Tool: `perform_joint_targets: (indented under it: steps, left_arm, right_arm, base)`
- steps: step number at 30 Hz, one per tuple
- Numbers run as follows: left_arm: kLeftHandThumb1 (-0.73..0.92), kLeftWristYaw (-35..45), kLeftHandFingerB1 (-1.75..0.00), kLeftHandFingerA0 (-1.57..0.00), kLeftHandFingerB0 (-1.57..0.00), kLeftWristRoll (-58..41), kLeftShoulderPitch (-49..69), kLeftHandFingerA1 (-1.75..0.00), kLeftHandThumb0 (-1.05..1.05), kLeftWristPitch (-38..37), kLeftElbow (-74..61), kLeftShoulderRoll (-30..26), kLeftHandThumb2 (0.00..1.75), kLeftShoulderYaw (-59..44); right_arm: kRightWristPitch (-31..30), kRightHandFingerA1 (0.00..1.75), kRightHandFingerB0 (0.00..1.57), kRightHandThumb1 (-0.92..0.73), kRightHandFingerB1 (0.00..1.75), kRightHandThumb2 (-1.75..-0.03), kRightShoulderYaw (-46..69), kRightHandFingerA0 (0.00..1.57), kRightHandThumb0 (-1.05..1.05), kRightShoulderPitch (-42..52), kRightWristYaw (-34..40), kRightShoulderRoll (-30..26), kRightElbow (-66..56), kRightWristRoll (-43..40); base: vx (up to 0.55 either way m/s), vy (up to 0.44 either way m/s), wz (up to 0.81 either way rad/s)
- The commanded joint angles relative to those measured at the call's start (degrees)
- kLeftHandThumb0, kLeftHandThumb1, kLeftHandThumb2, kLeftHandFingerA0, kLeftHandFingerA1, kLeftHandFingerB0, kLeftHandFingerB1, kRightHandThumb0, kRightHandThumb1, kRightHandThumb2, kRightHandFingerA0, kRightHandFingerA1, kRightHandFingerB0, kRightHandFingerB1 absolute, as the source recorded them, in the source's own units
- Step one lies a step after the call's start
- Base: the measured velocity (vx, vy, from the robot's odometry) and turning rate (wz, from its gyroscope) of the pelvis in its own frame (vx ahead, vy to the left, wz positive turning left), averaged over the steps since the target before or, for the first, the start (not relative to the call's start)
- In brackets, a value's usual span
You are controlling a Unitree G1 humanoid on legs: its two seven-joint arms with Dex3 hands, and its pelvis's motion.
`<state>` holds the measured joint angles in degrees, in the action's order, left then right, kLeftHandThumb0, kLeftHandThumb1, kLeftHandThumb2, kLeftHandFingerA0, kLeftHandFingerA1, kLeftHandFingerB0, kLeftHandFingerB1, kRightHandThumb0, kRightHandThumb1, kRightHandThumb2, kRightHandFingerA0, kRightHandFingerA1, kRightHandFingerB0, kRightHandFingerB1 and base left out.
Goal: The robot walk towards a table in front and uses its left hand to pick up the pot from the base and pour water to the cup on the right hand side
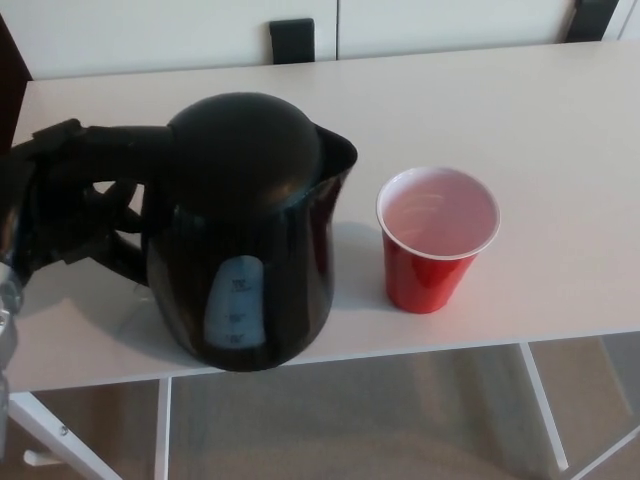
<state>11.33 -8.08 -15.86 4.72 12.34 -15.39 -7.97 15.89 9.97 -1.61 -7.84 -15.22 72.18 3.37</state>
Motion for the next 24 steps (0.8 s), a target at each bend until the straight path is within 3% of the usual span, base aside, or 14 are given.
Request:
perform_joint_targets:
  steps: [1,4,5,11,17,18,24]
  left_arm:
    - [0.78,-0.2,-1.04,-1.08,-0.84,-0.8,1.3,-1.36,-0.11,3.3,-1.3,1.3,0.71,0.1]
    - [0.77,-0.3,-1.04,-1.06,-0.83,-1.8,0.5,-1.39,-0.14,2.9,-1.6,2.6,0.72,-0.5]
    - [0.77,-0.5,-1.02,-1.06,-0.85,-2.5,0.3,-1.36,-0.15,2.8,-2.3,3.6,0.70,-0.7]
    - [0.76,-3.0,-1.04,-1.03,-0.90,-3.0,-2.6,-1.33,-0.15,4.7,-4.8,6.3,0.68,-2.0]
    - [0.79,-6.7,-1.04,-1.09,-0.92,0.5,-7.1,-1.31,-0.16,6.3,-7.0,6.8,0.66,-1.2]
    - [0.80,-7.5,-1.12,-1.10,-0.82,2.4,-9.4,-1.36,-0.17,5.8,-7.1,6.5,0.65,-0.1]
    - [0.79,-11.0,-1.11,-1.13,-0.80,9.2,-14.8,-1.33,-0.17,4.3,-8.3,5.7,0.72,3.8]
  right_arm:
    - [0.1,0.90,0.62,-0.25,0.76,-0.93,-0.6,0.90,-0.64,0.1,0.4,-1.2,0.2,0.1]
    - [-0.3,0.91,0.62,-0.25,0.77,-0.92,-0.5,0.91,-0.63,-0.6,0.1,-1.2,0.2,-0.3]
    - [-0.6,0.88,0.62,-0.32,0.74,-0.81,-0.7,0.91,-0.62,-0.5,0.1,-1.3,0.2,-0.2]
    - [1.0,0.86,0.67,-0.34,0.74,-0.81,-1.8,0.97,-0.61,-0.4,1.4,-1.6,0.2,1.0]
    - [0.4,0.87,0.67,-0.32,0.73,-0.80,-2.5,0.97,-0.62,-1.0,2.0,-1.3,0.3,0.8]
    - [0.4,0.87,0.67,-0.30,0.74,-0.82,-2.3,0.98,-0.61,-1.2,1.7,-1.3,0.2,0.6]
    - [0.7,0.87,0.66,-0.31,0.74,-0.81,-1.9,0.99,-0.61,-1.2,0.7,-1.2,-0.3,-0.2]
  base:
    - [0.00,0.000,0.00]
    - [0.00,0.000,0.00]
    - [0.00,0.000,0.00]
    - [0.00,0.000,0.00]
    - [0.00,0.000,0.00]
    - [0.00,0.000,0.00]
    - [0.00,0.000,0.00]
